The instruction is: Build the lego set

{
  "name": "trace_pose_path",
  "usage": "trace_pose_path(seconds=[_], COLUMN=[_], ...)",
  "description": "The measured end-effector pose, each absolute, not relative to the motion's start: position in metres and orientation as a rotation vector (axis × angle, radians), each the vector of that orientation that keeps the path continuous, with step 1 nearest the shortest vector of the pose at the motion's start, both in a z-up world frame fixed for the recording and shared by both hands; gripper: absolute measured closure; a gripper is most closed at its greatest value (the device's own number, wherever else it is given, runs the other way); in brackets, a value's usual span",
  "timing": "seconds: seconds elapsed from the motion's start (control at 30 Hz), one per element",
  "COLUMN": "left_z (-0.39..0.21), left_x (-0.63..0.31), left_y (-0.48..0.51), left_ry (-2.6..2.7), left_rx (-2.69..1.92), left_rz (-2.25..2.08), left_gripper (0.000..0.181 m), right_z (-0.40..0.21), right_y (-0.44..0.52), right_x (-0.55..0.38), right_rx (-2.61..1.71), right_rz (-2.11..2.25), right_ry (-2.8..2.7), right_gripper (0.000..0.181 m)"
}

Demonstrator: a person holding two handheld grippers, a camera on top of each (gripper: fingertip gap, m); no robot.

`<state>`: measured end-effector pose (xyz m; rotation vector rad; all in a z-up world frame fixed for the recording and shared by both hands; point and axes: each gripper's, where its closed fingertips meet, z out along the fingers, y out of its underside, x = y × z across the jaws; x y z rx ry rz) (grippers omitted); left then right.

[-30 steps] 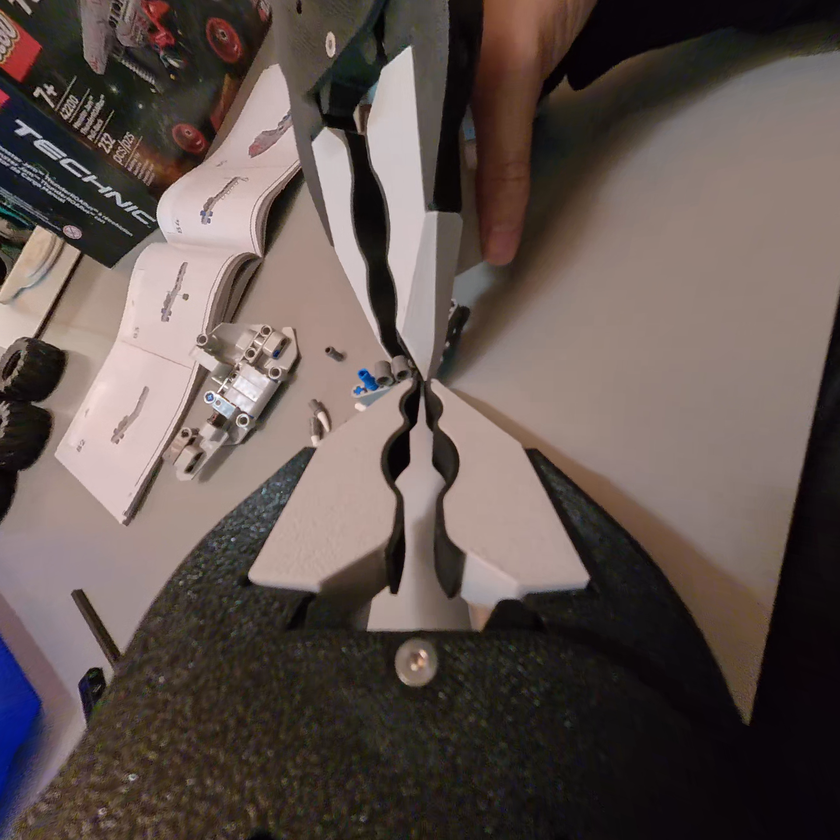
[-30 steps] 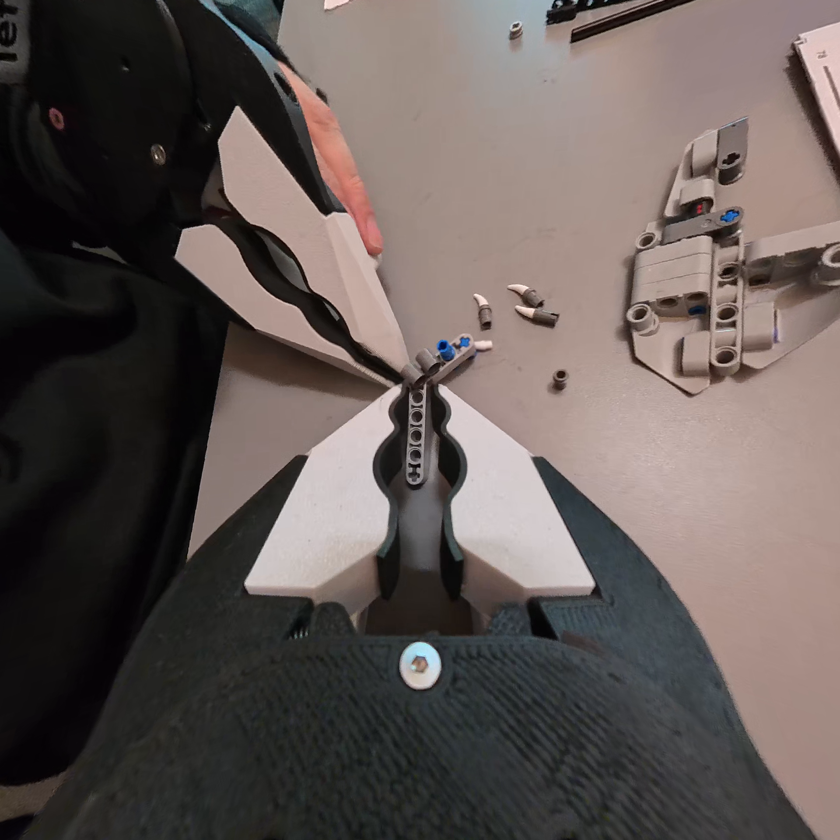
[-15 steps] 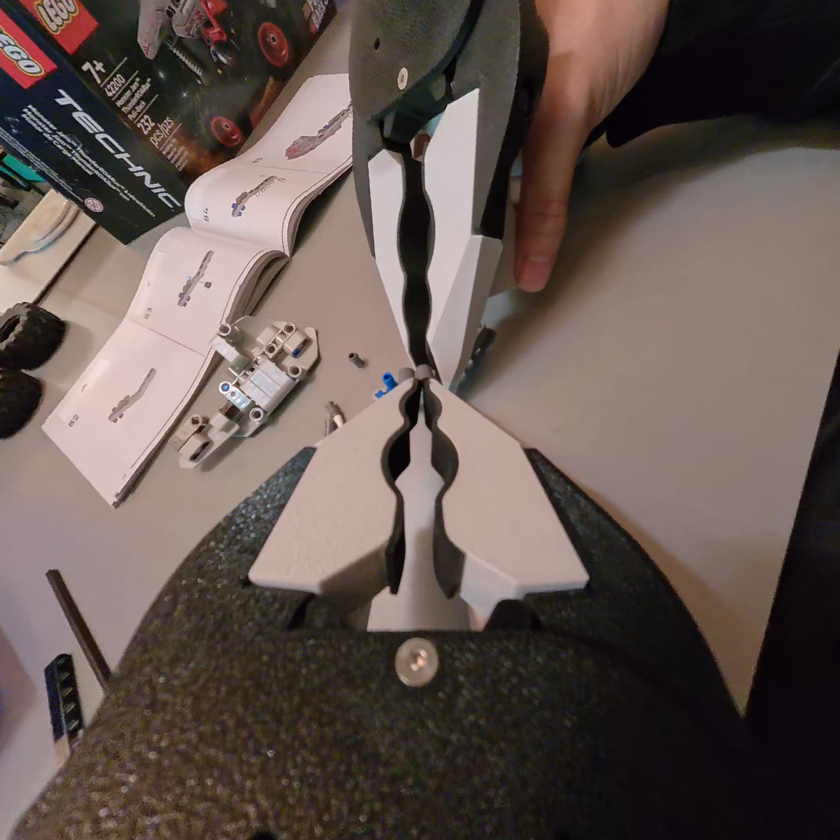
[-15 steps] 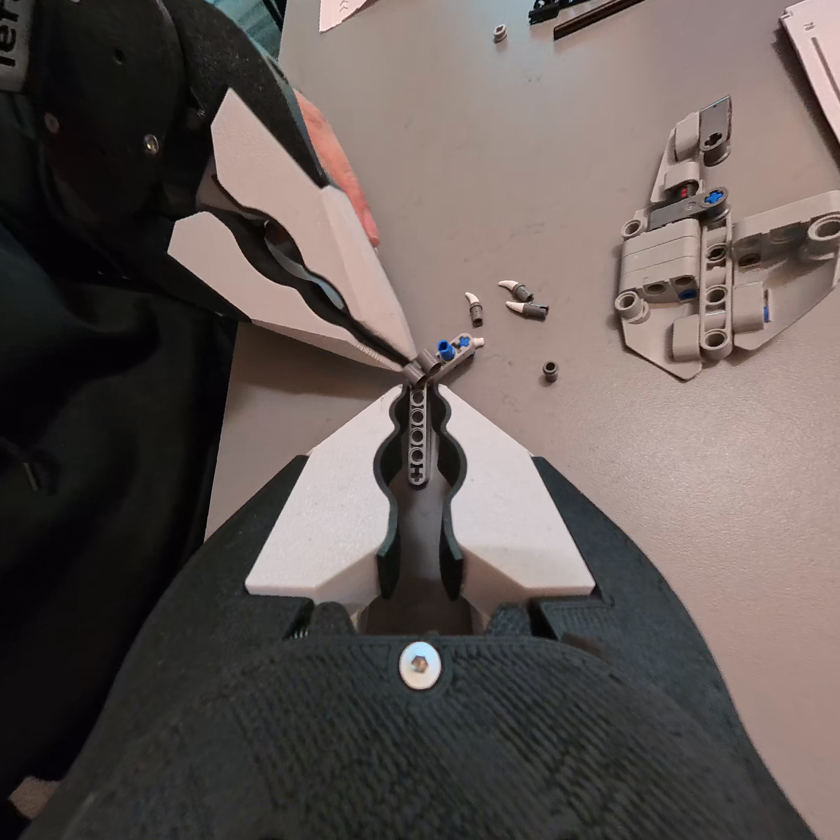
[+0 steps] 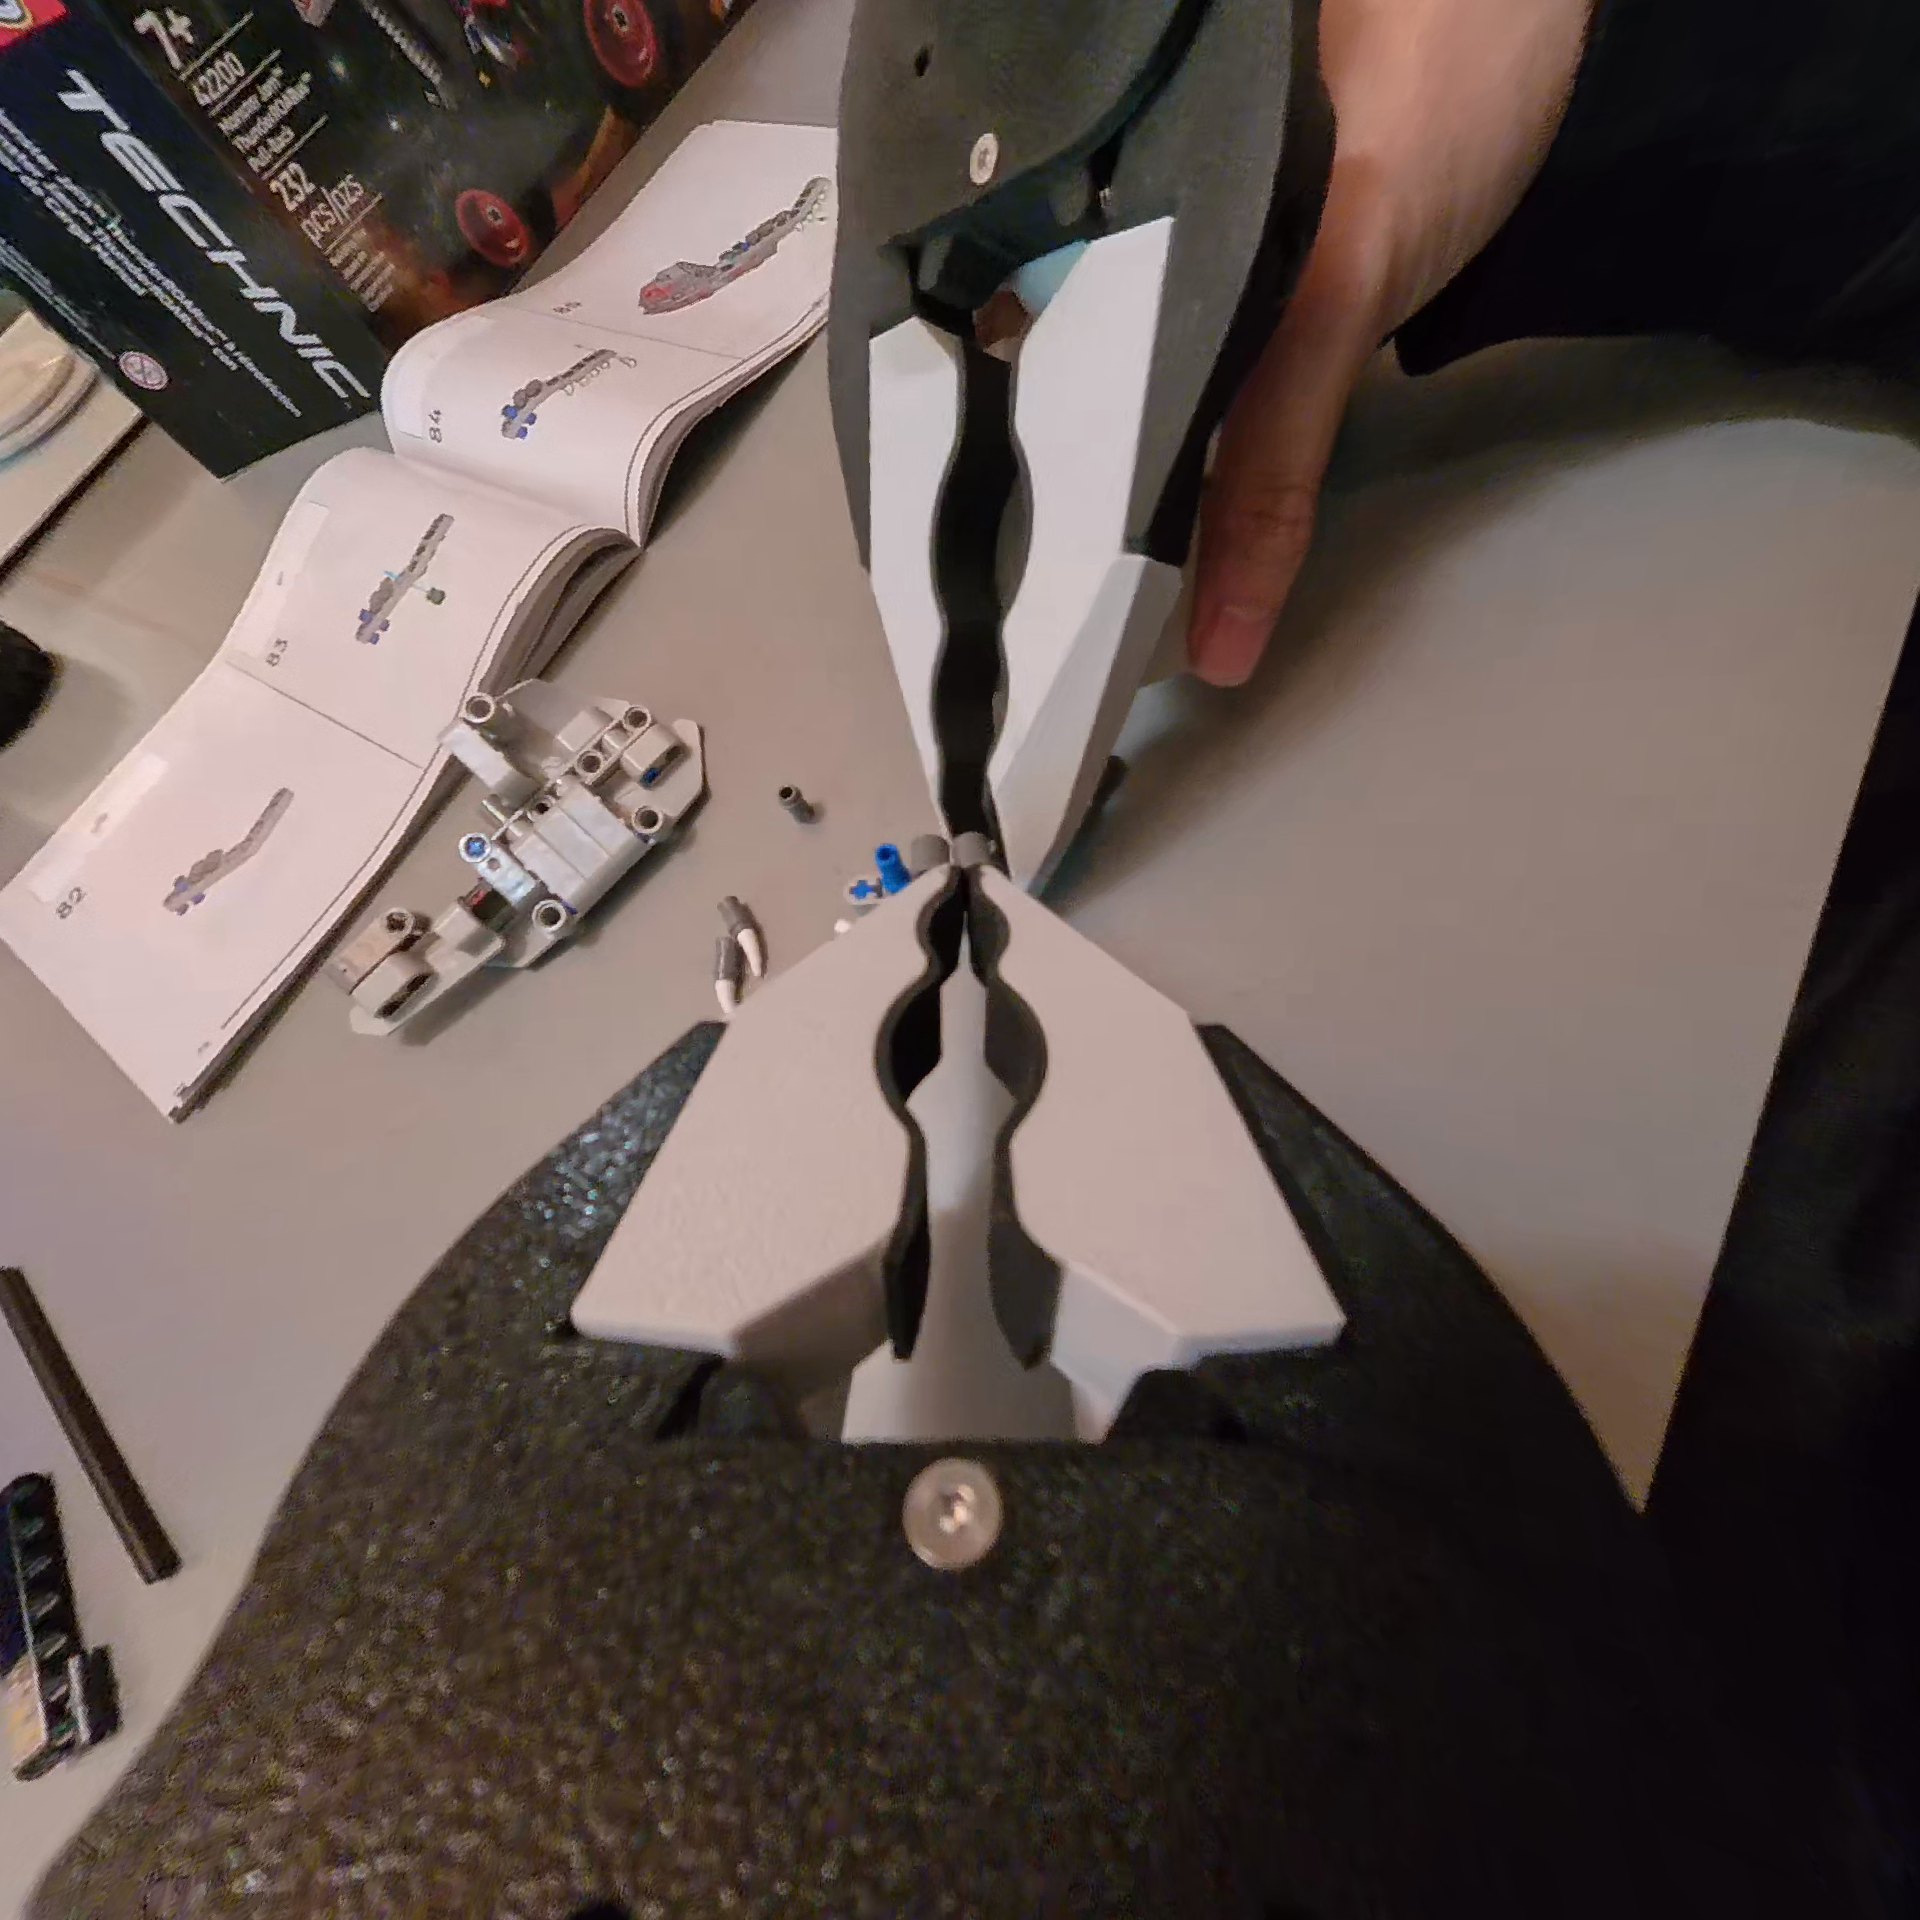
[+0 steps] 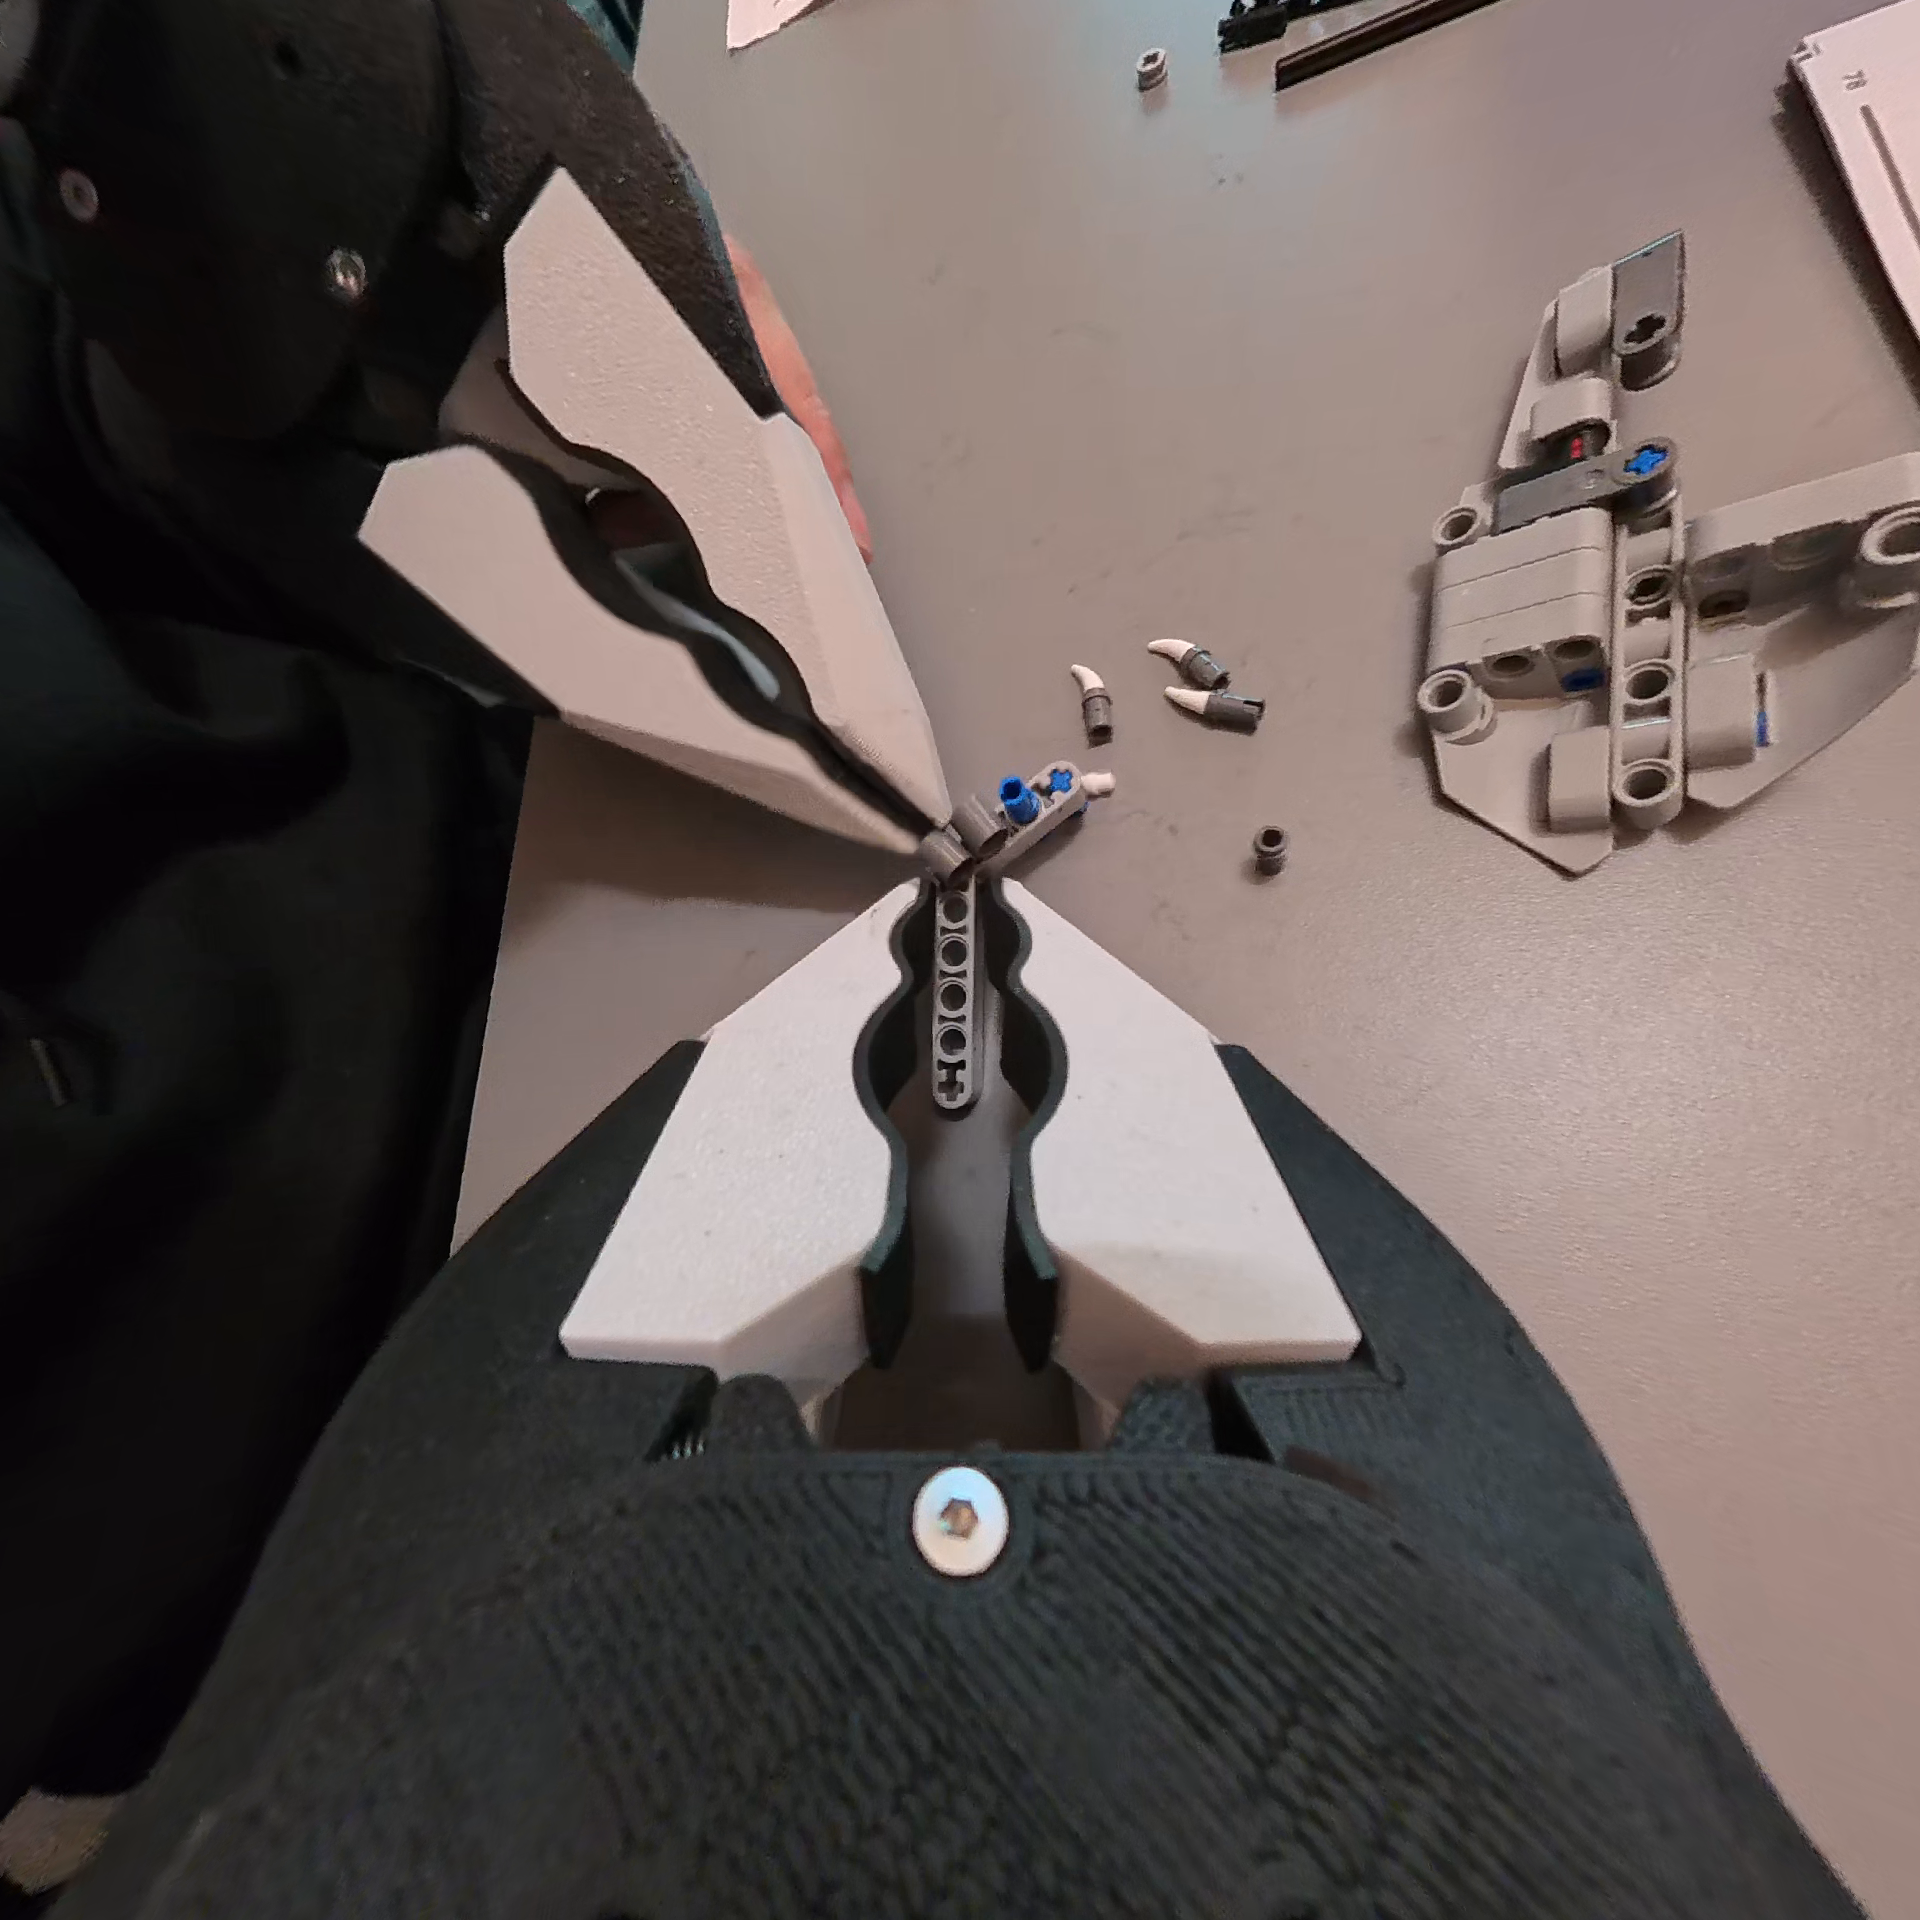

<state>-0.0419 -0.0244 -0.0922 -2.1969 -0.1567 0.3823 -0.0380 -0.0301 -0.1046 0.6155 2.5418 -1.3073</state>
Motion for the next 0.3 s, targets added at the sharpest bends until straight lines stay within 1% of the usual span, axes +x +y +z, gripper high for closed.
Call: trace_pose_path(seconds=[0.03, 0.3], left_z=[-0.0923, -0.0901], left_x=[-0.0417, -0.0435], left_y=[-0.0245, -0.0231], left_ry=[-0.158, -0.013], left_rx=[-2.198, -2.202], left_rz=[0.376, 0.474], left_gripper=[0.181, 0.181], right_z=[-0.1048, -0.1029], right_y=[-0.0303, -0.0304], right_x=[-0.0372, -0.0359], right_rx=[0.606, 0.589], right_rz=[-1.306, -1.322], right_ry=[2.552, 2.558], right_gripper=[0.174, 0.174])
